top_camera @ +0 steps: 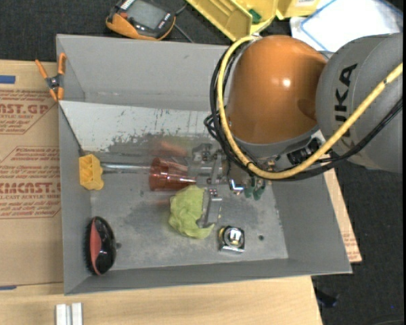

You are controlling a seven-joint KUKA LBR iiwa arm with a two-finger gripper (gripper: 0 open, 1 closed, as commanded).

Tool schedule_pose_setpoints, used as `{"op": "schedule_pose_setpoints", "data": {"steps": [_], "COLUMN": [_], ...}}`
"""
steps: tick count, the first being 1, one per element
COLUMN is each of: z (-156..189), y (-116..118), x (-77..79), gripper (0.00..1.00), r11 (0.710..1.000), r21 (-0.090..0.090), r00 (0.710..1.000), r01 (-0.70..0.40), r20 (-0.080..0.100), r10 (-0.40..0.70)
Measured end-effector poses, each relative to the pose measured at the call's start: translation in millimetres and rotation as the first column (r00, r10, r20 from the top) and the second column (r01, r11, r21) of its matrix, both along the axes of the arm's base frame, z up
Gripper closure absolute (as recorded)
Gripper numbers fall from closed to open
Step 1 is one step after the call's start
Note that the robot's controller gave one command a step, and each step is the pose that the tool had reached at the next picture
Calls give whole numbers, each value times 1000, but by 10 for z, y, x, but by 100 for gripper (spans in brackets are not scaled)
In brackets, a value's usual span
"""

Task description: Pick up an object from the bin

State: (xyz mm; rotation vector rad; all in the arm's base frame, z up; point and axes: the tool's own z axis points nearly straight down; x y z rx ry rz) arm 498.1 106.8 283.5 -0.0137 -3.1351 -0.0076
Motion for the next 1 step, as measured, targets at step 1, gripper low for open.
{"op": "schedule_pose_setpoints", "data": {"steps": [1], "z": [-803], "y": [-254], "x": [195], "gripper": [0], "r11": [955], "r21": [-3], "r00": [955], "r01": [-297], "r20": [-2], "r10": [297]}}
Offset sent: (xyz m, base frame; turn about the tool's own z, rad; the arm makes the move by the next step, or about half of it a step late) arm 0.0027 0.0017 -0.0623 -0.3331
